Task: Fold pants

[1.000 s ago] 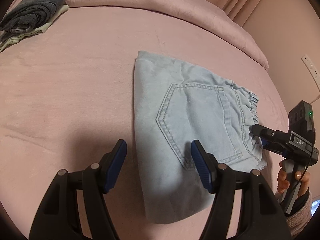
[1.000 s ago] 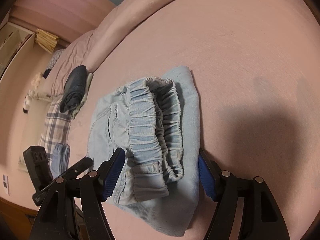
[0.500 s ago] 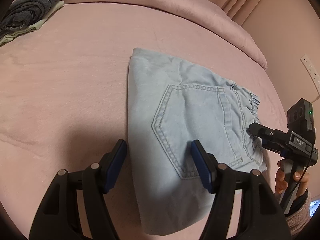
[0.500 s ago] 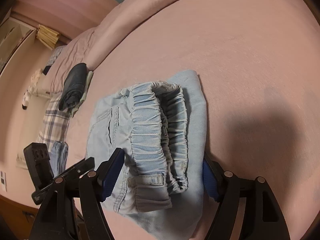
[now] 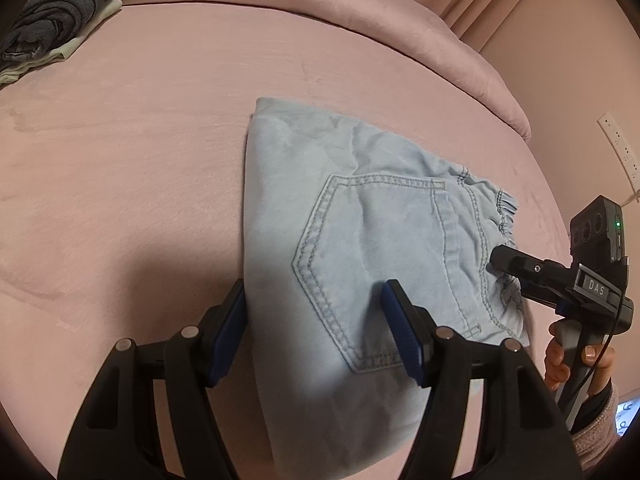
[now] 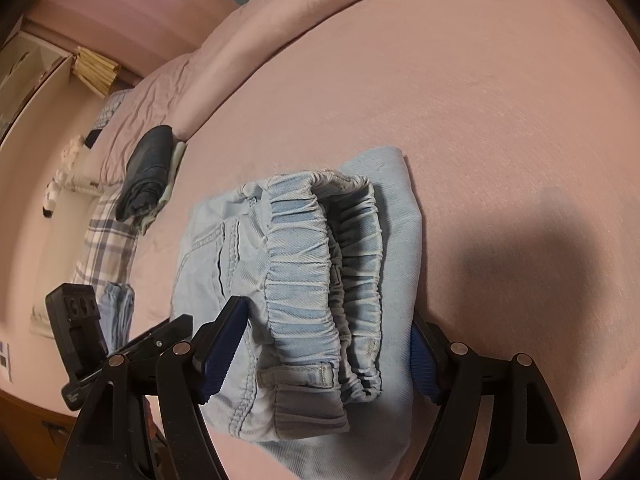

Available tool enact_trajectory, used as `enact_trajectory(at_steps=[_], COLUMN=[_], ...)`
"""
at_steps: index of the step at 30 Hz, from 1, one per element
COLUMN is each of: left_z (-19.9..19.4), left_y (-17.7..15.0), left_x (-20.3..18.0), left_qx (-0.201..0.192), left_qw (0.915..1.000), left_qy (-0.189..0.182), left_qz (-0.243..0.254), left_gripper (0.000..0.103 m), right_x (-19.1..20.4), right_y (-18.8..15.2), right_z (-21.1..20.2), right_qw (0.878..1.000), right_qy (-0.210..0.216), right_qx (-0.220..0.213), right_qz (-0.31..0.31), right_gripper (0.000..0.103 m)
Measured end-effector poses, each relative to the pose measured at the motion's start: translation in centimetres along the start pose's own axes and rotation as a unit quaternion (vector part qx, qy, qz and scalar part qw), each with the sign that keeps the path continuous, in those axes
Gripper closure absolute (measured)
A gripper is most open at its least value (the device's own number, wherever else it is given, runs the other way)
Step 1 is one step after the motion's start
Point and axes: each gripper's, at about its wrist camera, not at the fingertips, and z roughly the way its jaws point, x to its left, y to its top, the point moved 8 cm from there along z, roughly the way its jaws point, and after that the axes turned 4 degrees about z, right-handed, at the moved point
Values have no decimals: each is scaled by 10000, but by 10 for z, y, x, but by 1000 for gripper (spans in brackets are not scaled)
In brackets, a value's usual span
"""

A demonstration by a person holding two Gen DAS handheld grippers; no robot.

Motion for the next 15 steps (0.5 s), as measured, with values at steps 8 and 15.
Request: enact_trajectory(at_steps=[8,15], left_z=[1,2], left_y=[3,3], left_x=[-2,-2], left_qx=[3,3], left_qw=[10000,10000], left_qy=[1,2], left_qz=[6,5], left_gripper=[35,32], right_x=[2,4], right_y=[1,3], right_z=[1,4], right_qw=[10000,10000], right_qy=[-9,-14], right_qx=[-4,8], right_qz=[-14,-48], right_gripper=[25,23])
